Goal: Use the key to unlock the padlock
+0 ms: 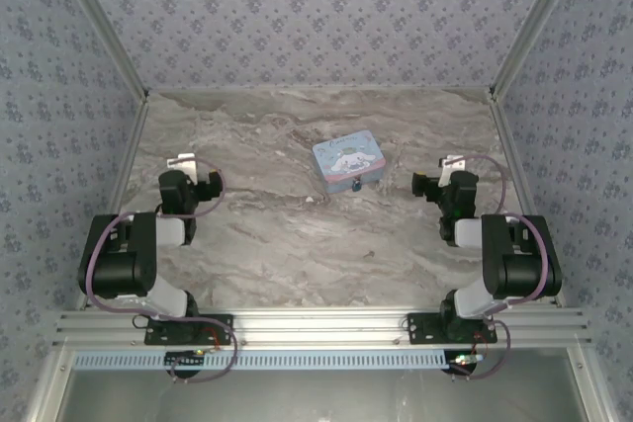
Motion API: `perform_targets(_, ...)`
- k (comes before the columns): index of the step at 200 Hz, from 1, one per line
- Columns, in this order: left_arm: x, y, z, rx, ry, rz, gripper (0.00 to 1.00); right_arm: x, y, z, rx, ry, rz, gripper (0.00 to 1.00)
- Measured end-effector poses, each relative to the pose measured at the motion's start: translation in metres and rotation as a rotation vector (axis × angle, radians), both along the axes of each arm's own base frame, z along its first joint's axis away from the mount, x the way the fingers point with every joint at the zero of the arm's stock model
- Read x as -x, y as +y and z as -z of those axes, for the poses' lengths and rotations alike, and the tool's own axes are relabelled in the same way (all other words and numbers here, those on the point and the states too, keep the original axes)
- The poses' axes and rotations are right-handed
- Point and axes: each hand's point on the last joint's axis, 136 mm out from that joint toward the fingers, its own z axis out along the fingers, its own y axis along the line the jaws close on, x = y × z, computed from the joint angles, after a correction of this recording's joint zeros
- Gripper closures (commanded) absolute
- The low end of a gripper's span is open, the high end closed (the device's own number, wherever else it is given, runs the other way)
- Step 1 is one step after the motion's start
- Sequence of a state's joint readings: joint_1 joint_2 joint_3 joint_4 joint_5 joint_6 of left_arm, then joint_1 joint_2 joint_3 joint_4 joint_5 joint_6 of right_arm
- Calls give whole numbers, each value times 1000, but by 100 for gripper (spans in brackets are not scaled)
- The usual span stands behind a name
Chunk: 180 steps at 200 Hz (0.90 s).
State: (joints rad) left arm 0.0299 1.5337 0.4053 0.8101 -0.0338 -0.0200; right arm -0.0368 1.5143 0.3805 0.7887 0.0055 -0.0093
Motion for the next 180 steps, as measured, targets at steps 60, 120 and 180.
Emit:
perform_targets(60,0,0,0,0,0,0,0,0,0,0,-6,0,-7,0)
perform_targets(120,1,1,1,0,5,-6,1,0,-2,2,-12,34,-6,0)
perform_targets(180,17,1,-66,-12,-101,-69,1,13,-7,-89,-80,-82,27,0)
